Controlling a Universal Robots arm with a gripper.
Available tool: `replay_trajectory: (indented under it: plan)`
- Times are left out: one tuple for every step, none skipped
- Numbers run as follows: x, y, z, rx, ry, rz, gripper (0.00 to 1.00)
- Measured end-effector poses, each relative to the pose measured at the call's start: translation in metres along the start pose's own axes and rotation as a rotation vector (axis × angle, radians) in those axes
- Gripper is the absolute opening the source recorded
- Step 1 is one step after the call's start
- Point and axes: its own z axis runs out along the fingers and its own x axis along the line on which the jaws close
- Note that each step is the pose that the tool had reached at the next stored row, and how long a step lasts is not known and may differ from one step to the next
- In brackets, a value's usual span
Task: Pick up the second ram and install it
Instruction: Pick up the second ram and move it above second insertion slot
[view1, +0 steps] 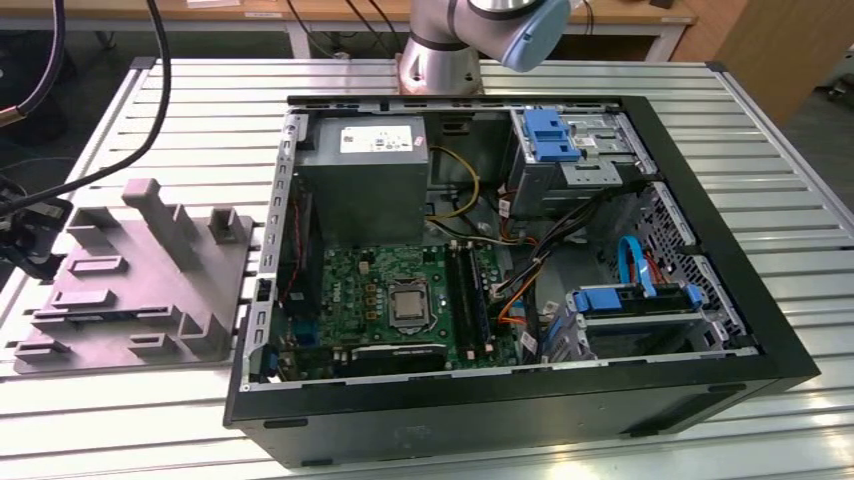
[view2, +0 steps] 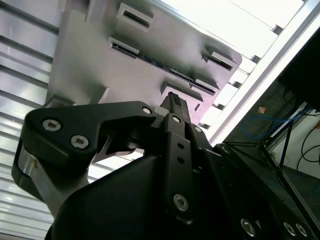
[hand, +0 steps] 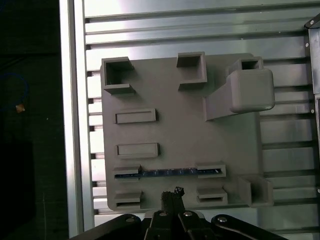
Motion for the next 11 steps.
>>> replay_trajectory:
  plan:
    - [0.0001,0.0000,0.0001,0.0001,0.0001,0.000,0.10]
    - [0.0001,0.0000,0.0001,0.0000,0.0001,0.000,0.10]
    - [0.0001,0.0000,0.0001,0.0000,0.0000,0.000,0.10]
    - [0.0001,0.0000,0.0001,0.0000,0.0000,0.000,0.10]
    - [0.0001,0.0000,0.0001,0.0000,0.0000,0.000,0.10]
    - [0.0001,0.0000,0.0002,0.0000,0.0000,0.000,0.10]
    - [0.0001,0.0000,0.0002,0.0000,0.0001,0.000,0.10]
    - [0.0002,0.0000,0.0001,0.0000,0.0001,0.000,0.10]
    - [0.0001,0.0000,0.0001,0.0001,0.0001,0.000,0.10]
    - [0.0002,0.0000,0.0001,0.0001,0.0001,0.000,0.10]
    - [0.0002,0.0000,0.0002,0.0000,0.0000,0.000,0.10]
